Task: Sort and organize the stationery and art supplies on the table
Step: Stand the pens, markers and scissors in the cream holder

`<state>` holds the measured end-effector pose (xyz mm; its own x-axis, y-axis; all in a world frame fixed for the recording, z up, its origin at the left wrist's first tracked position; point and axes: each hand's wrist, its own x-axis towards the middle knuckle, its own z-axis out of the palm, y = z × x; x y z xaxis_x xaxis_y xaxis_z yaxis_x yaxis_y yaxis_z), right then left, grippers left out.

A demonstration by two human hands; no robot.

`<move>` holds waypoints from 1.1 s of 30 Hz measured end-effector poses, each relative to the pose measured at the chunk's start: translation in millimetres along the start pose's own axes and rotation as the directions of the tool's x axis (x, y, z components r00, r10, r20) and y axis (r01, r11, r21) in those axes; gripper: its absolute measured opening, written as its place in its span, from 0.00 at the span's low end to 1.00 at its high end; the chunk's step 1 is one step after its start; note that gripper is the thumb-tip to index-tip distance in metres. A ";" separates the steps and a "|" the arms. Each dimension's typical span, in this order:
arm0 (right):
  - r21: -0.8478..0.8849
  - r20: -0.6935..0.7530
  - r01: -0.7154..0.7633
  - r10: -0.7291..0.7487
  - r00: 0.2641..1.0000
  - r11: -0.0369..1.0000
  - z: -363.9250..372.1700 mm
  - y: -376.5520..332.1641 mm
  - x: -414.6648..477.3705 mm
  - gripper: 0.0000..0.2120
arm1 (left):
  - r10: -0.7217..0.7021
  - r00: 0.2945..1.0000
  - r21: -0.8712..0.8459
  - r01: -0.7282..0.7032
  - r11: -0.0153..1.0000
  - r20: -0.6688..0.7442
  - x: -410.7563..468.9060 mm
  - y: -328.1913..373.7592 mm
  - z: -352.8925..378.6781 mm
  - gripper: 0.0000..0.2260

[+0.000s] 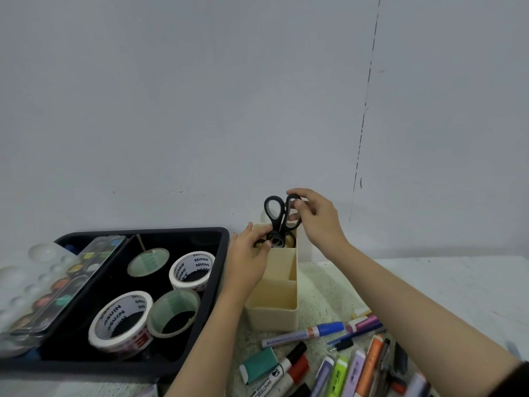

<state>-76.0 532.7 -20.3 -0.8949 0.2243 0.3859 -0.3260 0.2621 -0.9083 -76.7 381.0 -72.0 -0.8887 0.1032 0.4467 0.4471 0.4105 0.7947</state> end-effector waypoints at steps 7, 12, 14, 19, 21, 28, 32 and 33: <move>-0.127 0.003 -0.004 0.005 1.000 0.992 -2.2 7.9 4.9 0.11 | 0.112 0.993 0.182 -0.106 0.978 -0.026 9.7 -9.3 0.8 0.11; -0.226 -0.025 0.056 -0.063 0.998 0.972 -7.4 11.2 -3.5 0.15 | 0.130 0.989 0.300 -0.105 0.948 -0.064 13.9 -2.6 0.6 0.07; -0.269 -0.036 0.124 -0.139 0.990 0.955 -11.2 12.1 -8.2 0.11 | 0.127 0.989 0.291 -0.099 0.951 -0.077 16.0 -0.6 2.5 0.07; -0.454 0.024 0.200 -0.212 0.977 0.869 -19.6 17.5 -16.1 0.05 | 0.047 0.997 0.140 -0.037 0.989 -0.065 22.4 2.3 4.6 0.07; -0.532 0.087 0.218 -0.203 0.975 0.818 -21.7 19.2 -17.2 0.06 | 0.012 0.998 0.055 -0.009 0.998 -0.060 22.3 6.9 4.3 0.08; -0.622 0.157 0.213 -0.146 0.977 0.753 -16.2 13.7 -10.8 0.07 | -0.001 1.000 0.071 0.002 0.997 -0.004 17.5 1.7 3.2 0.09; -0.638 0.177 0.240 -0.165 0.970 0.732 -10.5 9.4 -6.7 0.05 | 0.119 0.992 0.301 -0.103 0.948 -0.036 18.3 2.8 -1.6 0.08; -0.631 0.169 0.240 -0.171 0.971 0.738 -9.9 8.3 -6.3 0.05 | 0.153 0.987 0.390 -0.120 0.913 -0.055 17.5 4.1 -3.8 0.09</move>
<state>-70.0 542.7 -28.6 -0.8645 0.0142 0.5024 -0.2627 0.8394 -0.4757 -90.0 381.0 -59.3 -0.8026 0.1148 0.5854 0.4754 0.7158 0.5115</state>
